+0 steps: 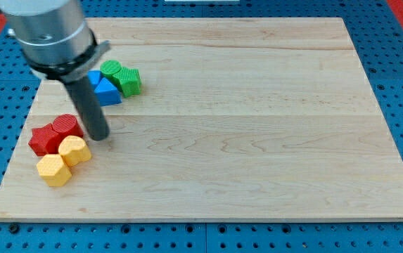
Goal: Push the yellow blocks towards the top right of the board
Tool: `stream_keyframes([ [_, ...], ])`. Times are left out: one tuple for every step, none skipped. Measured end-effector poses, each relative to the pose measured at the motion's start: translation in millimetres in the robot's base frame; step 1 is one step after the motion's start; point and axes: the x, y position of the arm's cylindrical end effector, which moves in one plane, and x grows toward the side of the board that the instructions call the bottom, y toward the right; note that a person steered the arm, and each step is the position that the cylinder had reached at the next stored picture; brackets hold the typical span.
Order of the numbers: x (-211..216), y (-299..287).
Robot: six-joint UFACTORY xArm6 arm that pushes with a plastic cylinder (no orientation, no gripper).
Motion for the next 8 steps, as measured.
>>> stream_keyframes([
  [60.4,69.6],
  [131.0,46.2],
  [122.4,-68.8],
  [104.1,-147.8],
  [100.2,-118.0],
  [88.5,-87.2],
  [58.6,-79.8],
  [32.0,-79.0],
])
